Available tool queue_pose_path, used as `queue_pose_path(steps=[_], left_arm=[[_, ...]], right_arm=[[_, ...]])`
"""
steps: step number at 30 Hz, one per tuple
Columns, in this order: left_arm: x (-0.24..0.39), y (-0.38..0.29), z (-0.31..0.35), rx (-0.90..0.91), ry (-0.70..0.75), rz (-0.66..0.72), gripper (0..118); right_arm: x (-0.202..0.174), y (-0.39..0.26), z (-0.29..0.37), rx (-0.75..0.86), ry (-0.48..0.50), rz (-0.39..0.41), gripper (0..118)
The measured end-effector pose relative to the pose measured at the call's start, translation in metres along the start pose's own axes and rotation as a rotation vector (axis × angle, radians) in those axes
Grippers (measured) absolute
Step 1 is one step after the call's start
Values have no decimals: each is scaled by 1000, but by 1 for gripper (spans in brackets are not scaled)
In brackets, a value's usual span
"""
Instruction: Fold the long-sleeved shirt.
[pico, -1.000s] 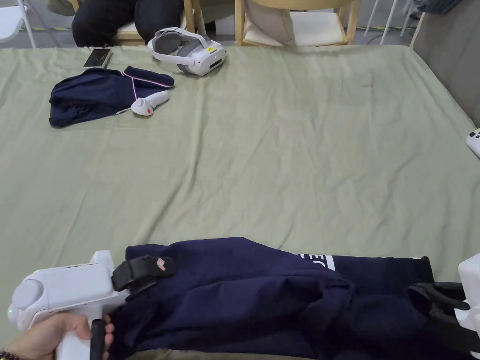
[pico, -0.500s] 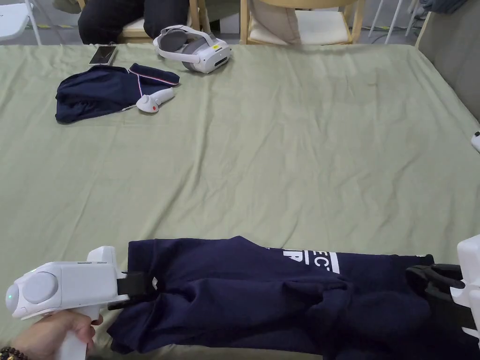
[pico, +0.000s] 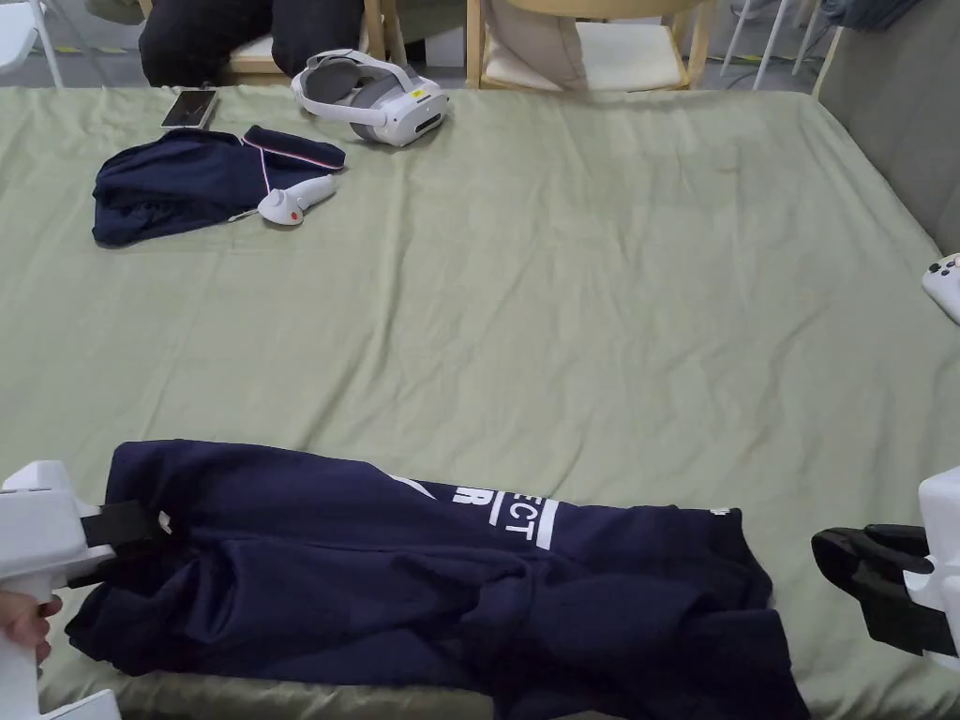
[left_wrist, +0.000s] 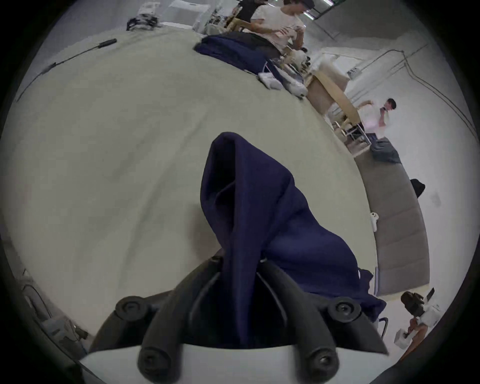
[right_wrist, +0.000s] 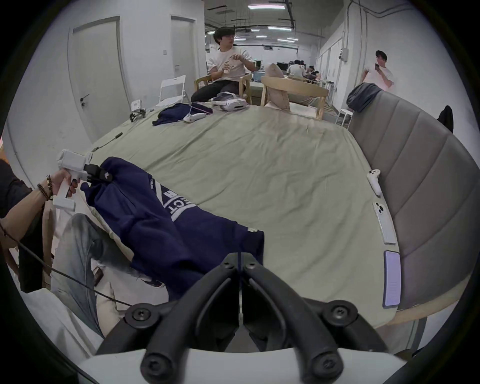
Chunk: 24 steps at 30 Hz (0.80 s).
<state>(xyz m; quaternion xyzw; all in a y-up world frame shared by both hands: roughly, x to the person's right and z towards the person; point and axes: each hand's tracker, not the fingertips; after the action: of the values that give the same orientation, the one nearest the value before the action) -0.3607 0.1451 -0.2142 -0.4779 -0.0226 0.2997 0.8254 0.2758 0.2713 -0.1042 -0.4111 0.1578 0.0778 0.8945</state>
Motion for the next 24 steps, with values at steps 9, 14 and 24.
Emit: queue_pose_path(steps=[9, 14, 24], left_arm=[[78, -10, 52, 21, -306, -101, 17], [185, -46, 62, -36, -479, -213, 17], [323, -138, -76, -317, -514, -229, 17]], right_arm=[[-3, 1, -5, 11, 18, -2, 0], [4, -8, -3, 16, 17, -21, 0], [34, -44, 18, 24, -26, -112, 0]])
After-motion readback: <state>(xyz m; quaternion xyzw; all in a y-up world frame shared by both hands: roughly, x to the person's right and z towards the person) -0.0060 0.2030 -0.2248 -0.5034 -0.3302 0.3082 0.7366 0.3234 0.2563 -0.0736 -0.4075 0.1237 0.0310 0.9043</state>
